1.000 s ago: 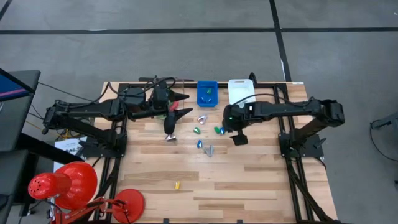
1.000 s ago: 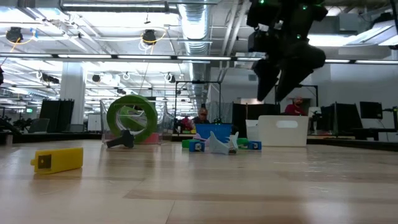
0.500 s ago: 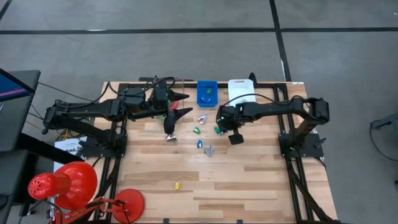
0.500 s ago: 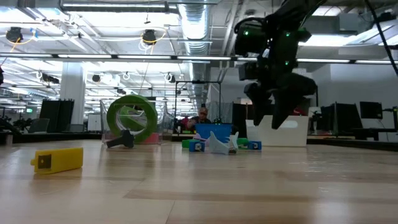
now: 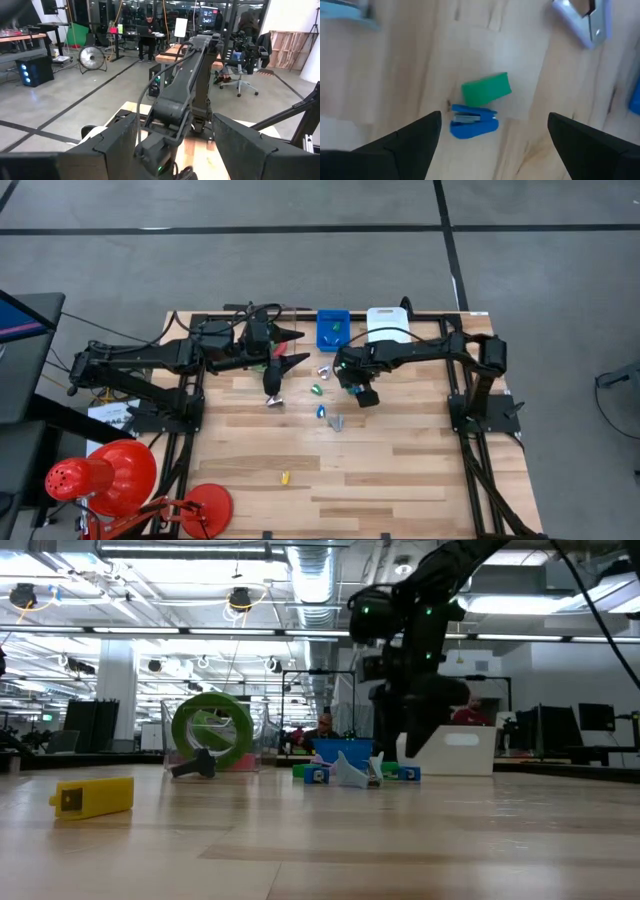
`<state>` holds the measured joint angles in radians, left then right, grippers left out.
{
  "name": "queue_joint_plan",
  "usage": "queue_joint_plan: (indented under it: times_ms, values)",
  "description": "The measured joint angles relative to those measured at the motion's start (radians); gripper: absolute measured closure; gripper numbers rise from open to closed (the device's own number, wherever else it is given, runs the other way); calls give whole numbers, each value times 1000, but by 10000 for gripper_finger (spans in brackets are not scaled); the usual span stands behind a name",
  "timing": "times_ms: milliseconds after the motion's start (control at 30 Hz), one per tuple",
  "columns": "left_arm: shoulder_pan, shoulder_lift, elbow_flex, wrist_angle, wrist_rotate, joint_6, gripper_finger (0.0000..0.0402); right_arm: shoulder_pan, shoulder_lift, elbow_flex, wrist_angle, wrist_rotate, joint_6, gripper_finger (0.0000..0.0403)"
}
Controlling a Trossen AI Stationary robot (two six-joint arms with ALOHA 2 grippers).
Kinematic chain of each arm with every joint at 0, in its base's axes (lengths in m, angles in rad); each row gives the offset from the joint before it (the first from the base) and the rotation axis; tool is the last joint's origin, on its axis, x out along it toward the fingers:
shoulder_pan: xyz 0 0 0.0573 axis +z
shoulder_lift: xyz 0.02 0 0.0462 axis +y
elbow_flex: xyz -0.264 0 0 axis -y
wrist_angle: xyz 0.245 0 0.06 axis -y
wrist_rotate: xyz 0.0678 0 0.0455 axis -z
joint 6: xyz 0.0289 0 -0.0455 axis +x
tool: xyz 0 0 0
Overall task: Pick and place Stapler, Stapler remover, tape
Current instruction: Put the blue stapler into the blue bin
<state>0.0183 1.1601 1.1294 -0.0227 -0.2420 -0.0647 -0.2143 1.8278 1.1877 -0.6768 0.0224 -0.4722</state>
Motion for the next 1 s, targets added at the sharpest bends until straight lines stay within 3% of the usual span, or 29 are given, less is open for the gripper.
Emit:
queue_joint_plan:
  times_ms: [1000]
  values:
    - [0,0,0,11,0,0,156,-9,43,-53,35,-27,10,73]
